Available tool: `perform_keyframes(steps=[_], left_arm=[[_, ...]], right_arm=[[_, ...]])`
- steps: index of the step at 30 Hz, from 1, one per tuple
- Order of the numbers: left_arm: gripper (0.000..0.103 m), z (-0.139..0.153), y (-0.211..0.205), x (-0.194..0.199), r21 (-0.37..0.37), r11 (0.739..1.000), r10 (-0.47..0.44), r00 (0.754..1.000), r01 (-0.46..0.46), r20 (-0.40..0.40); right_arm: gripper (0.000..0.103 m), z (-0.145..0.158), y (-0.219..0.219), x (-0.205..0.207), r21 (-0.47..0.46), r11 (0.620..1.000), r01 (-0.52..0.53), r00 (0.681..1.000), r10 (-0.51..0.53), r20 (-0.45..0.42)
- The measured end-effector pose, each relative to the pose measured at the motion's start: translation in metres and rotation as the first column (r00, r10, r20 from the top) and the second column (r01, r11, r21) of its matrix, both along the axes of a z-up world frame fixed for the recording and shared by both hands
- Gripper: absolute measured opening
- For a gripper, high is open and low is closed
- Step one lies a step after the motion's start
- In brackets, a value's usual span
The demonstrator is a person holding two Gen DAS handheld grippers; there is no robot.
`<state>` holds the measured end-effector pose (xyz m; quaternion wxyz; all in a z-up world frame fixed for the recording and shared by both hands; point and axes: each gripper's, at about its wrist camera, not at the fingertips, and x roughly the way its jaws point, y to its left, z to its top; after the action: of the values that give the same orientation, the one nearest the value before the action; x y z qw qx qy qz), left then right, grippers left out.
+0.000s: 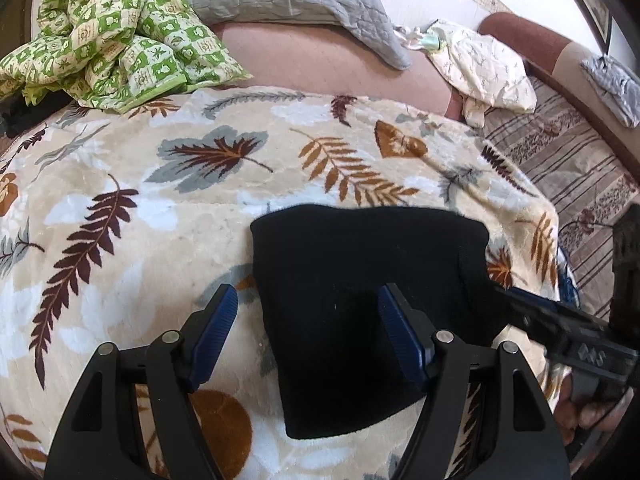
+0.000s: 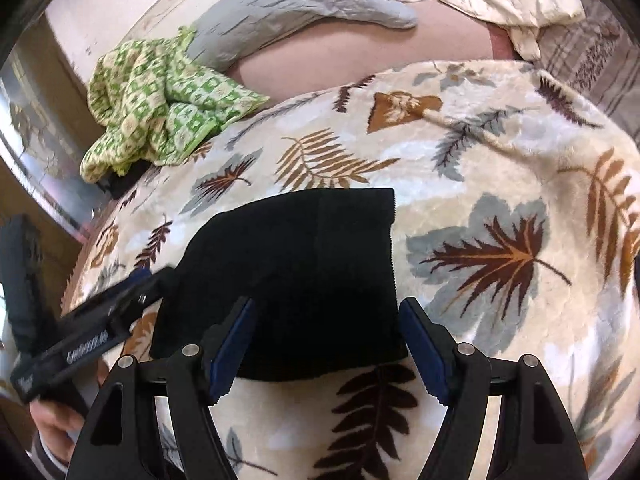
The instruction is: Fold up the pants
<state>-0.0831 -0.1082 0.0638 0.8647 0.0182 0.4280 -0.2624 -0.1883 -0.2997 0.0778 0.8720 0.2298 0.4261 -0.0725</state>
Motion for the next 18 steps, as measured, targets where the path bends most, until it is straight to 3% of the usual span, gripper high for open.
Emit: perform_keyframes(steps=[4, 8, 12, 18], left_arm=[[0.083, -0.012, -0.007, -0.007, 0.006, 1.0, 0.01, 0.999, -0.009, -0.044], [0.083, -0.033, -0.015, -0.013, 0.001, 0.999, 0.032, 0.988, -0.032, -0.152], [0.083, -0.012, -0.022, -0.03, 0.06, 0.996, 0.069, 0.996, -0.067, -0.047], [0.083, 0.015, -0.013, -0.041, 0.026, 0.996, 0.091, 0.996, -0.091, 0.015]], right_arm=[[0.075, -0.021, -0.01, 0.004, 0.054, 0.997, 0.05, 0.999, -0.05, -0.008], [0.079, -0.033, -0.011, 0.005, 0.037, 0.998, 0.053, 0.999, -0.053, -0.004], [0.079, -0.023, -0.014, 0.0, 0.04, 0.997, 0.062, 0.998, -0.063, 0.012], [0.081, 0.014, -0.02, -0.019, 0.042, 0.995, 0.089, 0.991, -0.092, 0.094]])
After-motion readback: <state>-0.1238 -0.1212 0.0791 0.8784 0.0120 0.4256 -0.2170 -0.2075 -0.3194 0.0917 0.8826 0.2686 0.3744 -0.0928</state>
